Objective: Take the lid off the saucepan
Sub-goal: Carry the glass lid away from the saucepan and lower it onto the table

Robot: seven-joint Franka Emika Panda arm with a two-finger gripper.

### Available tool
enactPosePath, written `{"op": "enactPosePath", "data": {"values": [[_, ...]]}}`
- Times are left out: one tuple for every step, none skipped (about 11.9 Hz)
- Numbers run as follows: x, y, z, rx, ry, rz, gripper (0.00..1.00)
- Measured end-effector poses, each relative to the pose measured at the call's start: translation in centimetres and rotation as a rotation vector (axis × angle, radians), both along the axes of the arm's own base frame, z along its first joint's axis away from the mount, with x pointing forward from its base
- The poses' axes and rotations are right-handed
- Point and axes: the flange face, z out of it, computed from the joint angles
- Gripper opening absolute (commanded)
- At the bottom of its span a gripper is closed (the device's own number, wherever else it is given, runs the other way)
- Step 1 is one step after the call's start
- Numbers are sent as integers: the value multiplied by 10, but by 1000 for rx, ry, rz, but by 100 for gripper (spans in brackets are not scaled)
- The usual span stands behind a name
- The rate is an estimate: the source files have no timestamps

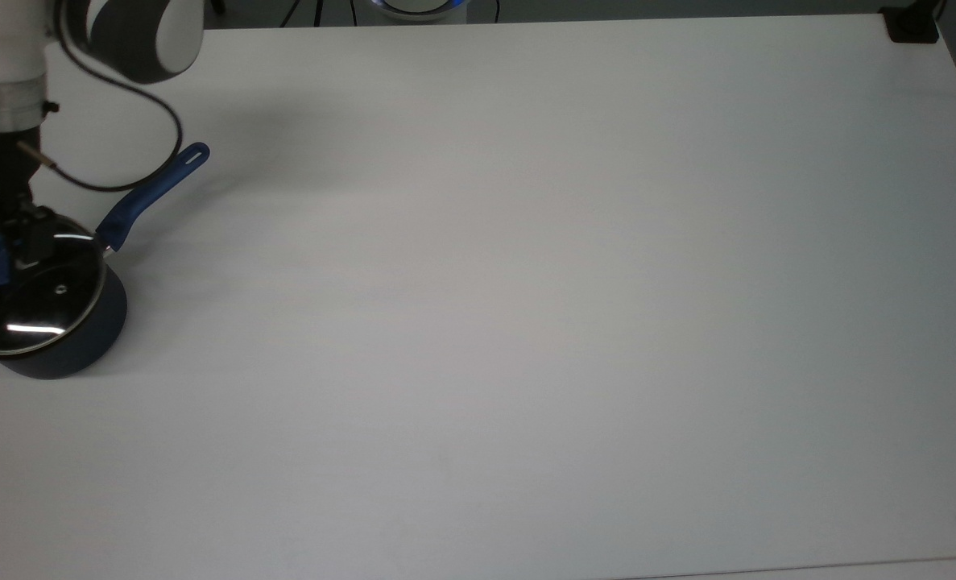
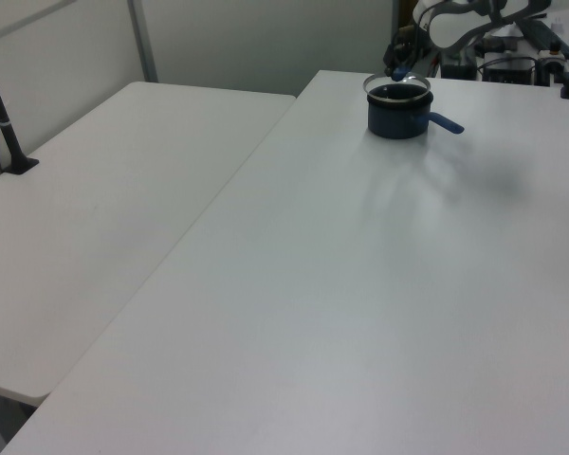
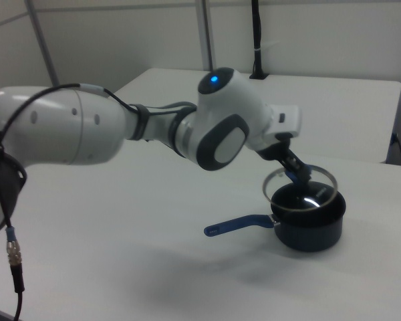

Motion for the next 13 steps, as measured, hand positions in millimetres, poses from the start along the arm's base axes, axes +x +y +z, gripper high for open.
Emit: {"op": "enactPosePath", "data": {"values": [[-2, 15, 8, 8, -5, 19, 29], [-4, 32, 14, 15, -5, 40, 28], [-5, 50, 18, 26, 15, 63, 28], [-4, 77, 24, 40, 50, 97, 28], [-4, 96, 30, 48, 70, 121, 28], [-7, 117, 34, 53, 86, 148, 28], [-15, 141, 35, 58, 100, 180, 28], [-25, 167, 31, 63, 120, 214, 28], [-37, 193, 25, 69, 143, 249, 28], [-50, 216, 18, 75, 168, 282, 28], [-64, 235, 9, 80, 194, 309, 28], [-77, 252, -1, 85, 218, 335, 28], [-90, 267, -12, 89, 243, 359, 28]]}}
